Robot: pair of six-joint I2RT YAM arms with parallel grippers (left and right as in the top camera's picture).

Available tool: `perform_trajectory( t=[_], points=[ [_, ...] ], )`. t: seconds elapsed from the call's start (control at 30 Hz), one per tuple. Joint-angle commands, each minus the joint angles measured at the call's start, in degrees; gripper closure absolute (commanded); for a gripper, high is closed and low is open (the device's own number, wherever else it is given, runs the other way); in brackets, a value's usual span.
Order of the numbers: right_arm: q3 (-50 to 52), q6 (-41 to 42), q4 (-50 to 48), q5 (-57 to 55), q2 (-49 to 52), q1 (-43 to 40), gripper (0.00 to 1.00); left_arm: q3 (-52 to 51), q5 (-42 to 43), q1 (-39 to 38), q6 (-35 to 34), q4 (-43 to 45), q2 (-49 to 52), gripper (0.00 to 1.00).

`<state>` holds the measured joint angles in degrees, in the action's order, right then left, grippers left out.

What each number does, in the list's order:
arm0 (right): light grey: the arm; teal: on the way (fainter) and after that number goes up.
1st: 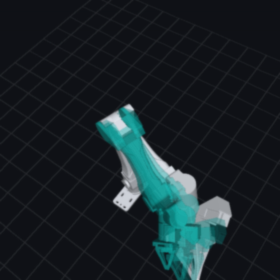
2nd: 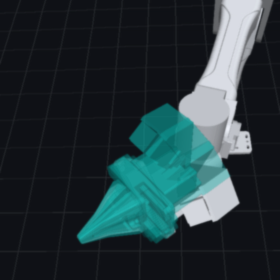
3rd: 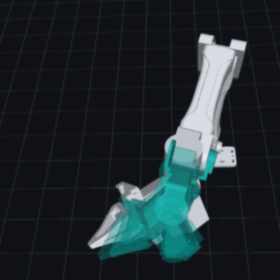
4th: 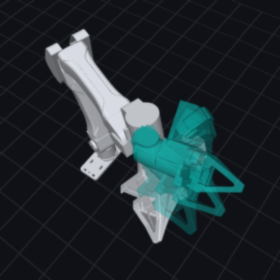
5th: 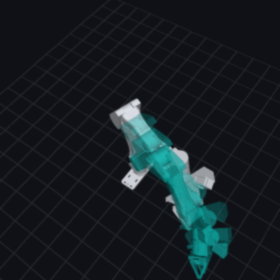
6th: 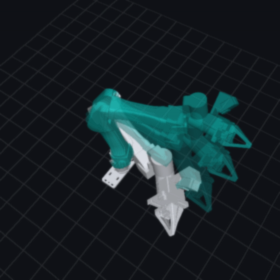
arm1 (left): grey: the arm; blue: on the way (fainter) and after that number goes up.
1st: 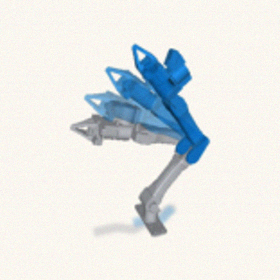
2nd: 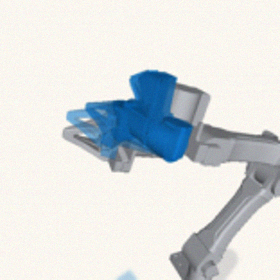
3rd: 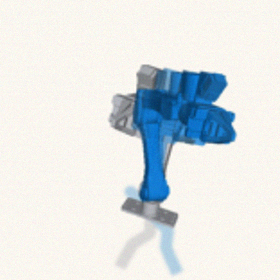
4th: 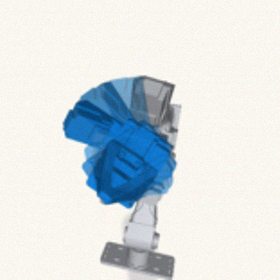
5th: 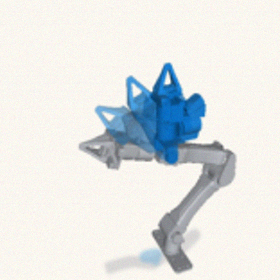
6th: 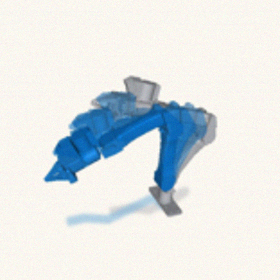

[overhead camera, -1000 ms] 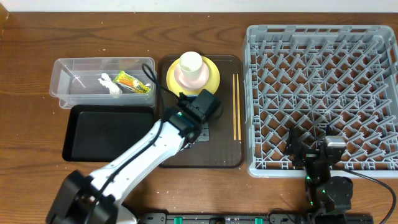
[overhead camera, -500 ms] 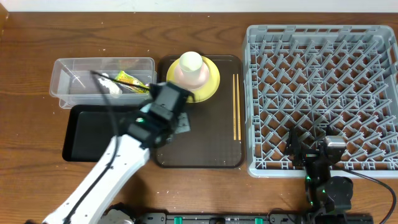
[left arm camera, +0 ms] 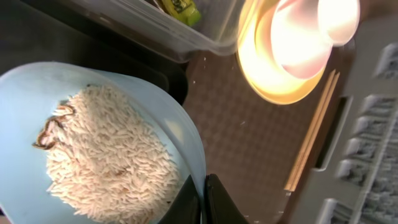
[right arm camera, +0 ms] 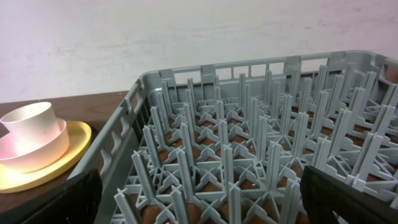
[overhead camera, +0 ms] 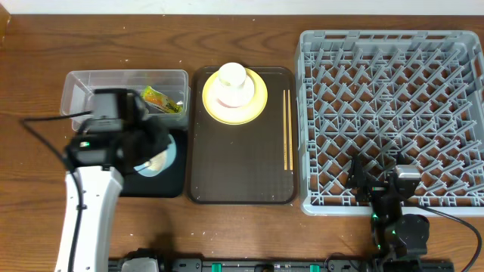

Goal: Sort waste into correct bins and load items into the dishwasher rack
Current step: 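Tip the bowl with the left gripper to dump rice onto the black tray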

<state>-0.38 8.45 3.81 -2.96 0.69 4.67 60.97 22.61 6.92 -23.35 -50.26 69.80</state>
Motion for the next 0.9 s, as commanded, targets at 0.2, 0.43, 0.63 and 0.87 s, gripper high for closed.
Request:
perform_trajectory(
  t=[0.2,0.43,0.63,0.87],
  points=[
    [0.1,-0.8,0.2,0.0,-0.2,-0.4,0.01,-0.9,24.5,17.0,6.0,-0.2,-0.6,0.94],
    [0.1,-0.8,0.2,0.0,-0.2,-0.4,0.01,-2.1,30.1,26.4,6.2,1.0,-0.5,0.94],
    [0.1,-0.8,0.2,0.0,-0.2,-0.4,0.01,-6.2,38.0,32.7,5.5,8.1,-0.4,0.94],
    [0.1,-0.8,0.2,0.0,-0.2,-0.4,0.01,-12.0,44.3,37.8,4.2,18.0,2.8,0.94]
  ],
)
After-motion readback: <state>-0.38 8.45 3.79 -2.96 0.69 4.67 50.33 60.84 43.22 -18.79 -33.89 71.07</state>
